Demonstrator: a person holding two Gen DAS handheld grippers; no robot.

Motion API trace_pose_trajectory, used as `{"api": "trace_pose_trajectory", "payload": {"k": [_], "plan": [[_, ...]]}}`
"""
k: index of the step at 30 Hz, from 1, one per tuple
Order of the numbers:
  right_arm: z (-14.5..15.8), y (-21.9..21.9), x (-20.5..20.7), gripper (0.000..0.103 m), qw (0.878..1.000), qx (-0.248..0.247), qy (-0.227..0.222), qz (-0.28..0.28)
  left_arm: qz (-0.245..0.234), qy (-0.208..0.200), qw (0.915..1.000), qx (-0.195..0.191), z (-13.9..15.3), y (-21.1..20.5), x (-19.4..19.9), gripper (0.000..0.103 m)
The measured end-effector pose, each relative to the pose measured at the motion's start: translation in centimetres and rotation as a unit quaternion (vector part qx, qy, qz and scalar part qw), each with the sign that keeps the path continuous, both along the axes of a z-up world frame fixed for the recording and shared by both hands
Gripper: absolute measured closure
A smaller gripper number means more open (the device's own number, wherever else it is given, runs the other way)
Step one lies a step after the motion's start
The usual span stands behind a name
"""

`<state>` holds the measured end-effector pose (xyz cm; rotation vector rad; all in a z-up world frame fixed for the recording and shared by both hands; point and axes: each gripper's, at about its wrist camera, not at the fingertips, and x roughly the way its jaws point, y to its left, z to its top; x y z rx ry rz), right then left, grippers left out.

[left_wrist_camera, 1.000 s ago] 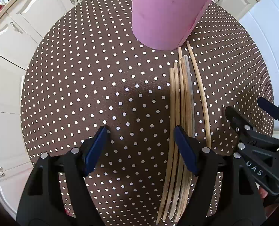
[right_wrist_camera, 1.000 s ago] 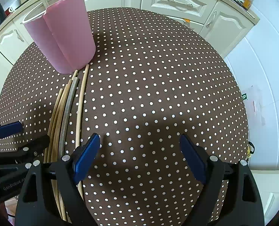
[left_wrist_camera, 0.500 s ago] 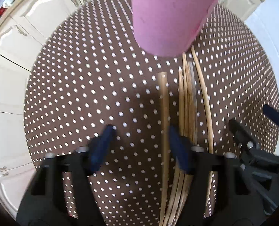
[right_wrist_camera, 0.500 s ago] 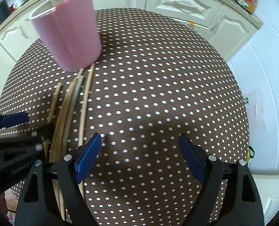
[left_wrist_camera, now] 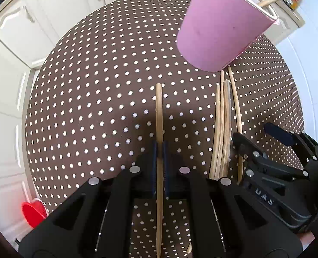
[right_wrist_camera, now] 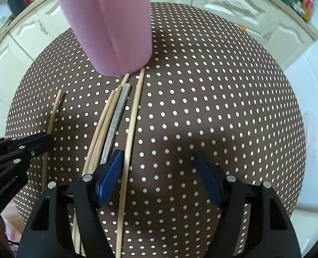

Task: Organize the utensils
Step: 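Close the right tool on one chopstick from the pile, then lift the chopstick with the right tool and carry it above the pink cup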

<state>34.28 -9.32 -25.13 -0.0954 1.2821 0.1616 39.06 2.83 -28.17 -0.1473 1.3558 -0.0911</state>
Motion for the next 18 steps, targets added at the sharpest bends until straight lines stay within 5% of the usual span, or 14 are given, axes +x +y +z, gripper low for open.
{"api": "trace_pose_trajectory", "payload": {"k": [2,4,5,11,18], "plan": [[0.3,0.3,0.0,0.057,1.000,0.003,-0.004,0.000,0.003,-0.004,1.0000,-0.008,0.3,0.4,-0.5,0.097],[0.5,0.3,0.5,0.091,1.000,0.009,-0.006,-0.004,0.002,-0.012,0.9999,-0.009,0.7,-0.1,-1.5,0.097],[0.5,0.3,0.5,0.095,1.000,0.013,-0.005,-0.009,0.003,-0.016,0.9998,-0.009,1.0,-0.1,-1.6,0.097],[0.9,-1.4,0.4,0.098,0.996,0.072,0.001,-0.057,-0.005,-0.052,0.9986,-0.001,3.2,-0.3,-2.4,0.097],[3.7,-2.9,-0.4,0.098,0.991,0.102,-0.052,-0.071,-0.002,-0.074,0.9972,0.000,5.2,-0.1,-3.6,0.097]]}}
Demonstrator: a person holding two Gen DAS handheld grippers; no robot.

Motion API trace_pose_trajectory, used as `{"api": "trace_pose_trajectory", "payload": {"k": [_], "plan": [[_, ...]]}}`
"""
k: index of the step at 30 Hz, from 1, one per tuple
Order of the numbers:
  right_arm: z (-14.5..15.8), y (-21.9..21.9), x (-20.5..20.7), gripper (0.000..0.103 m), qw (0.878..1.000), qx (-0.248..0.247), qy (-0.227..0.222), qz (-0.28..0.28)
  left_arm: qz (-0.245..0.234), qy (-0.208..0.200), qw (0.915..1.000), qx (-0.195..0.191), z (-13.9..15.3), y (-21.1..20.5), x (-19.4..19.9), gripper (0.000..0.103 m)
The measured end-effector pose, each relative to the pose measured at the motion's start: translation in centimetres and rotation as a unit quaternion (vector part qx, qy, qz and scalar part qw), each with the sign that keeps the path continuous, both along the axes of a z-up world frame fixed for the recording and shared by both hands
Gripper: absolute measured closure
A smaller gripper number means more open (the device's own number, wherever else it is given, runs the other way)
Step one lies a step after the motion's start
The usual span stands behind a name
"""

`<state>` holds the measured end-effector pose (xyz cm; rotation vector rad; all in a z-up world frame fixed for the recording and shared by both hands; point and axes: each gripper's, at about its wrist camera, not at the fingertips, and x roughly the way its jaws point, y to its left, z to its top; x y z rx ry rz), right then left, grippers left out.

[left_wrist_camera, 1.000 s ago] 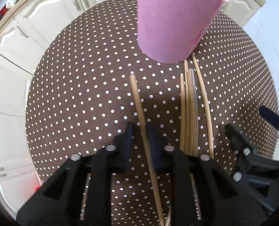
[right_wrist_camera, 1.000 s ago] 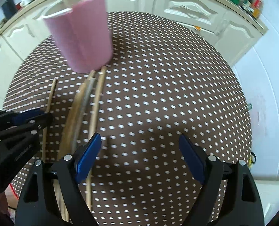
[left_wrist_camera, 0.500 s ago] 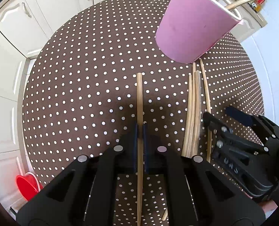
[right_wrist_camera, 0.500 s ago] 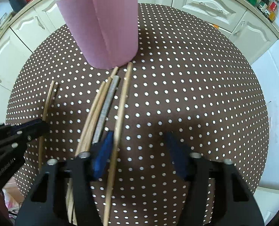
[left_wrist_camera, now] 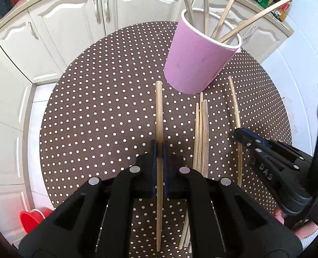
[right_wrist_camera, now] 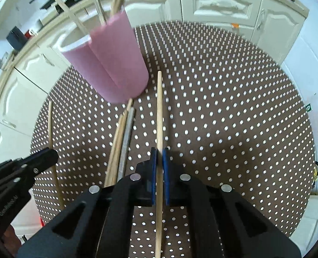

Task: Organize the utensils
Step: 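Lift the chopstick with the right tool and carry it above the pink cup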

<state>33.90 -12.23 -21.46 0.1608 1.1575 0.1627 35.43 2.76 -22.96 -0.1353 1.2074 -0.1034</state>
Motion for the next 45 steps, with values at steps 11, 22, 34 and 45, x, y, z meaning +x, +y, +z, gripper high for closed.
{"api": "trace_pose_trajectory", "payload": {"k": [11,22,34,45], "plan": [[6.0,-1.0,-1.3,0.098,0.994,0.063,-0.088,-0.018,0.033,-0.053,0.9980,0.002,3.8,0.9,-2.6,0.097],[11.6,-3.3,-0.6,0.098,0.974,0.114,-0.186,-0.056,0.050,-0.119,0.9916,-0.009,9.2,1.3,-3.6,0.097],[14.0,-5.6,1.2,0.098,0.944,0.137,-0.243,-0.178,0.027,-0.170,0.9849,-0.019,13.8,1.1,-2.0,0.097],[15.1,-5.7,3.7,0.098,0.918,0.139,-0.291,-0.232,-0.019,-0.202,0.9790,-0.015,18.5,0.9,-0.3,0.097]]}}
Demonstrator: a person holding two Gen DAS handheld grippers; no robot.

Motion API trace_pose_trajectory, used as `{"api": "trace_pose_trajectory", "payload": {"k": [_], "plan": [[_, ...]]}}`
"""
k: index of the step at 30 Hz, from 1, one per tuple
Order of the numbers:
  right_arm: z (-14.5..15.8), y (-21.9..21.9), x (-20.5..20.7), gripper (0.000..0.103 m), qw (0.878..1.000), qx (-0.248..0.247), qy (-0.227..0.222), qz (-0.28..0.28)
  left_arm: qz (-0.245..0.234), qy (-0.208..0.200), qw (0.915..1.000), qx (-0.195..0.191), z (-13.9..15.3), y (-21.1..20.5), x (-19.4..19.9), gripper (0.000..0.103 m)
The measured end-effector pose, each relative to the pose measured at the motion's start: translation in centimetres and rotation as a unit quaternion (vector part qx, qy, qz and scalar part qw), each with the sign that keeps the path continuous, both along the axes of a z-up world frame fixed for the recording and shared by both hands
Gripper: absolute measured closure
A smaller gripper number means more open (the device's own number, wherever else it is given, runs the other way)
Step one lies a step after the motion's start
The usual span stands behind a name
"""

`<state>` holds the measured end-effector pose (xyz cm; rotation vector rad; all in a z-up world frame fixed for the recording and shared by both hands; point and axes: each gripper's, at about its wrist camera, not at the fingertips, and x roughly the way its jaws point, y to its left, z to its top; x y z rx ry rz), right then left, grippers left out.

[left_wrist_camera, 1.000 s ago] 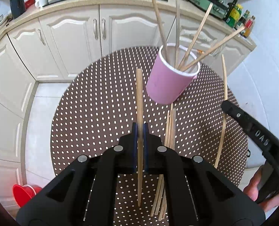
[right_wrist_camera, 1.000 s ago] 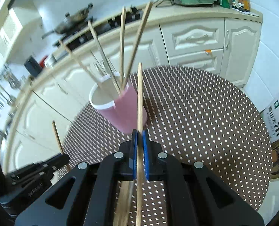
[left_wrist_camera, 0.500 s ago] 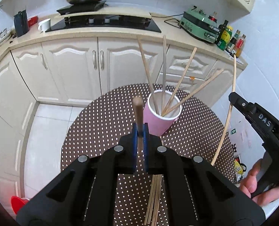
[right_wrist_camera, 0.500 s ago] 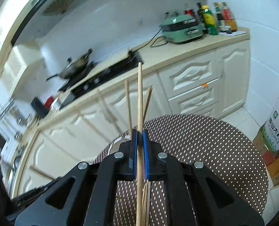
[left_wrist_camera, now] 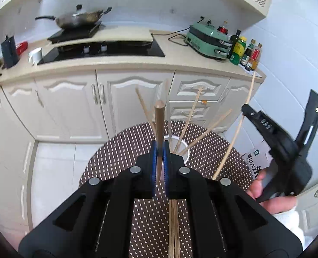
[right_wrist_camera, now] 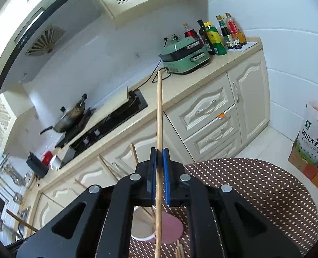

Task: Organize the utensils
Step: 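Lift the chopstick with the right tool and carry it above the pink cup, then open the right tool to drop the chopstick into the pink cup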

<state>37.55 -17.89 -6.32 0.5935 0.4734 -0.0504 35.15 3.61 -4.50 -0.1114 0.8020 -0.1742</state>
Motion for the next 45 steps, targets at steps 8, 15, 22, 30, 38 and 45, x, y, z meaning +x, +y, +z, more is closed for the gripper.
{"api": "trace_pose_trajectory", "payload": {"k": [8,15,22,30,38,45], "plan": [[-0.5,1.8,1.3,0.098,0.999,-0.010,-0.017,-0.035,-0.014,-0.012,0.9997,-0.012,2.1,-0.4,1.8,0.097],[-1.1,2.9,2.0,0.098,0.998,-0.026,-0.036,-0.054,-0.033,-0.006,0.9994,-0.013,1.4,-1.1,4.0,0.097],[-2.0,4.4,2.2,0.098,0.994,-0.072,-0.064,-0.055,-0.050,0.027,0.9983,-0.012,-1.9,-1.3,6.3,0.097],[-3.9,6.2,2.4,0.098,0.990,-0.107,-0.088,-0.019,-0.057,0.046,0.9971,-0.016,-5.7,-1.1,8.1,0.097],[-5.1,7.3,2.1,0.098,0.985,-0.139,-0.097,0.026,-0.048,0.054,0.9972,-0.022,-8.3,-0.3,9.1,0.097],[-6.0,8.1,2.5,0.098,0.984,-0.148,-0.083,0.044,-0.034,0.049,0.9974,-0.040,-9.2,0.6,9.7,0.096]]}}
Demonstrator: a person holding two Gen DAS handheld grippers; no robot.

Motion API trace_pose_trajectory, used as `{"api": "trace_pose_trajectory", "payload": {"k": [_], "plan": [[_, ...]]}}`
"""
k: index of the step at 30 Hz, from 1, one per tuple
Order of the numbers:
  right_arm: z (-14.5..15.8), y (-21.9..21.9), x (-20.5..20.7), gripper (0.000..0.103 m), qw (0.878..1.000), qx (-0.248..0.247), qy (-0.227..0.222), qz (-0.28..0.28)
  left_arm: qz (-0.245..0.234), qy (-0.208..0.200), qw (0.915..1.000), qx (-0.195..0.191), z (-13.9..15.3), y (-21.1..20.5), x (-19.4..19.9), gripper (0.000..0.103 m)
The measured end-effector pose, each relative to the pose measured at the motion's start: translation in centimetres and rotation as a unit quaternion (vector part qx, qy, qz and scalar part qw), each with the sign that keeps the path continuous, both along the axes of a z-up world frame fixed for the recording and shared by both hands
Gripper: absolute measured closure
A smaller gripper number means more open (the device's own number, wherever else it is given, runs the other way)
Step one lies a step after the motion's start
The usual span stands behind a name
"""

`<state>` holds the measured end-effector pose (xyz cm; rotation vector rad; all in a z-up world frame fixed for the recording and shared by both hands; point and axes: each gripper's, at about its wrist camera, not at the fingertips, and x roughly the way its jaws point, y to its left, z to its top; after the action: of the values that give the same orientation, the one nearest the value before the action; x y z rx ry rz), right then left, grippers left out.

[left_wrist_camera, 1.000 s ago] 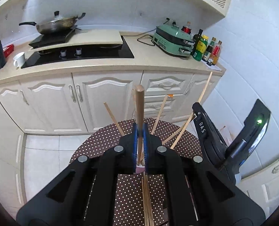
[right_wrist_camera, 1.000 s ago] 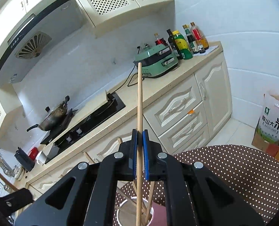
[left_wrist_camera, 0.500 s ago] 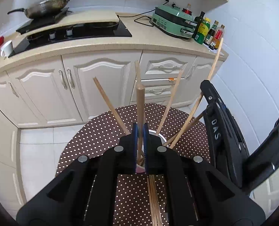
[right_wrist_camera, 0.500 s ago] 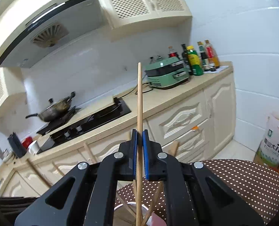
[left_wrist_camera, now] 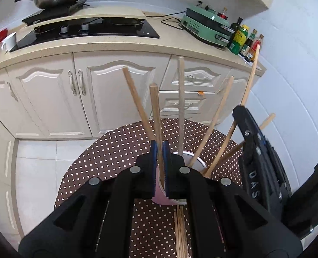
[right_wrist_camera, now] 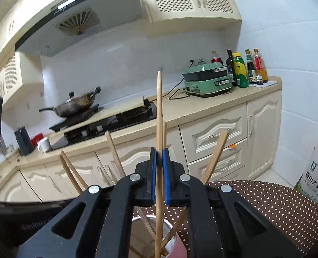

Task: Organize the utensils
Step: 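Open the right tool to drop the chopstick into the pink cup, then lower the open right tool to the remaining chopsticks beside the cup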

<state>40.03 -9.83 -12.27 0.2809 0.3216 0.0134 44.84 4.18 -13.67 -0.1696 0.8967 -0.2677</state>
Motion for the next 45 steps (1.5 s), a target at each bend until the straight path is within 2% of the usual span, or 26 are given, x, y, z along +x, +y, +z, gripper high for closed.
{"api": "trace_pose_trajectory", "payload": {"k": [6,11,15,17,19,21,22,25,45], "plan": [[-0.7,0.3,-0.5,0.098,0.999,-0.018,0.024,0.012,0.016,-0.001,0.9998,-0.009,-0.6,0.5,0.0,0.095],[-1.5,0.9,-1.0,0.098,0.997,-0.042,0.043,0.039,0.021,-0.015,0.9997,0.000,-1.0,0.3,-0.5,0.094],[-1.8,1.0,-1.5,0.098,0.996,-0.051,0.059,0.050,0.023,-0.008,0.9997,0.008,-1.6,0.0,-0.9,0.093],[-1.7,0.9,-1.5,0.097,0.995,-0.053,0.066,0.053,0.021,-0.003,0.9997,0.016,-1.9,-0.1,-1.1,0.088],[-1.6,0.8,-1.5,0.085,0.994,-0.053,0.076,0.056,0.023,0.007,0.9995,0.022,-2.2,-0.2,-1.3,0.070],[-1.4,0.4,-1.6,0.077,0.994,-0.046,0.085,0.049,0.034,0.005,0.9992,0.022,-2.2,0.0,-1.7,0.058],[-1.3,0.1,-1.6,0.070,0.994,-0.038,0.089,0.049,0.038,0.003,0.9991,0.020,-2.1,0.2,-1.9,0.058],[-0.8,-0.5,-2.0,0.060,0.994,-0.027,0.095,0.048,0.045,0.010,0.9988,0.015,-2.2,0.7,-2.2,0.058],[2.9,-1.3,-5.9,0.044,0.993,-0.049,0.086,0.057,0.052,-0.012,0.9978,0.038,0.8,0.1,-7.6,0.057]]}}
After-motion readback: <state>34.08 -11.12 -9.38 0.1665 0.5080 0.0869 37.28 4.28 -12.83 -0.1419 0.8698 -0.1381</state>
